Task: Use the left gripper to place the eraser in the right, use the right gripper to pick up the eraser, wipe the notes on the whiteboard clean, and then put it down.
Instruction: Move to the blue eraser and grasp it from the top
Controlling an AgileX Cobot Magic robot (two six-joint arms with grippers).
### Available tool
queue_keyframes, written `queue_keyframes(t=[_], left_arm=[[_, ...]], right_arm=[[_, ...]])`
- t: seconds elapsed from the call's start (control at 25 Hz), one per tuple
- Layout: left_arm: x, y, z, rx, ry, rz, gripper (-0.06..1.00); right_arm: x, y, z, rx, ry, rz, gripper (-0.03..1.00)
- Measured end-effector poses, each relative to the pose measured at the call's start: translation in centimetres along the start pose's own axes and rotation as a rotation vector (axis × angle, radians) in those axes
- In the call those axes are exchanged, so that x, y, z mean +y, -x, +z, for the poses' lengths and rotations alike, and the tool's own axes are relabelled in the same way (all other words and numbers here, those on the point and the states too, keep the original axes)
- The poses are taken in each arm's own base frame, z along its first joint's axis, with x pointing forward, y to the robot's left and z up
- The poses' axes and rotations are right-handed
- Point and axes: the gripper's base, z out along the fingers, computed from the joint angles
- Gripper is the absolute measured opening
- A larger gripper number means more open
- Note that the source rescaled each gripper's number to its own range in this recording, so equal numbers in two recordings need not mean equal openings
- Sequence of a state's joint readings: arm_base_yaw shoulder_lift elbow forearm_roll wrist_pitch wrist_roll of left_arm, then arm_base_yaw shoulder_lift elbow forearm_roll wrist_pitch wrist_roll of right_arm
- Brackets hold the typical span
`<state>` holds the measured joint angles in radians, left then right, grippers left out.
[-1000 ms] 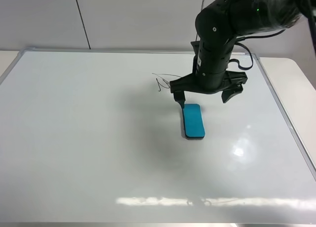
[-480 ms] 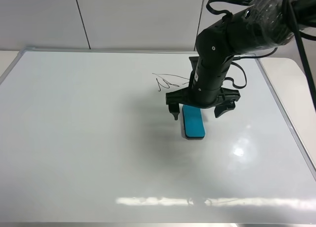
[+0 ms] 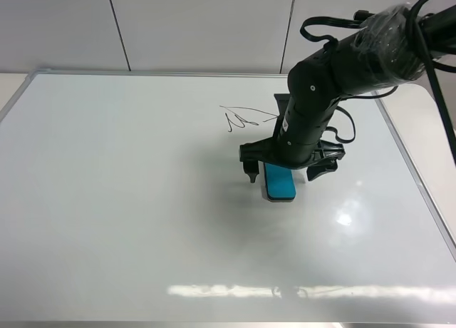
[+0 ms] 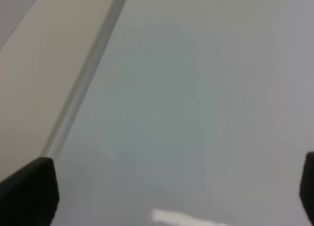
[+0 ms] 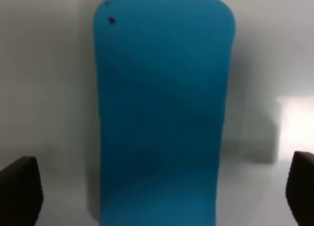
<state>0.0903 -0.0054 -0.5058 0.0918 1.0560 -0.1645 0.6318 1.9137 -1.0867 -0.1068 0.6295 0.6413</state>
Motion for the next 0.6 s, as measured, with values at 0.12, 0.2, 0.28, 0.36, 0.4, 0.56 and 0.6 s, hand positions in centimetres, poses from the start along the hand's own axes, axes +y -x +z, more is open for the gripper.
queue_keyframes(t=[0.12, 0.2, 0.28, 0.36, 0.4, 0.56, 0.6], left_arm=[[0.00, 0.00, 0.00, 0.000, 0.000, 0.000, 1.00], [0.00, 0.00, 0.00, 0.000, 0.000, 0.000, 1.00], [0.00, 0.00, 0.00, 0.000, 0.000, 0.000, 1.00], [0.00, 0.00, 0.00, 0.000, 0.000, 0.000, 1.00], [0.00, 0.00, 0.00, 0.000, 0.000, 0.000, 1.00], [0.00, -0.03, 0.00, 0.003, 0.000, 0.000, 1.00], [0.00, -0.03, 0.00, 0.003, 0.000, 0.000, 1.00]], right_arm=[[0.01, 0.02, 0.00, -0.002, 0.001, 0.001, 1.00], [0.01, 0.02, 0.00, -0.002, 0.001, 0.002, 1.00], [0.01, 0.02, 0.00, -0.002, 0.001, 0.001, 1.00], [0.01, 0.02, 0.00, -0.002, 0.001, 0.002, 1.00], [0.01, 0.02, 0.00, -0.002, 0.001, 0.002, 1.00], [-0.01, 0.03, 0.00, -0.004, -0.001, -0.002, 0.83], [-0.02, 0.03, 0.07, -0.003, -0.003, -0.004, 0.76]])
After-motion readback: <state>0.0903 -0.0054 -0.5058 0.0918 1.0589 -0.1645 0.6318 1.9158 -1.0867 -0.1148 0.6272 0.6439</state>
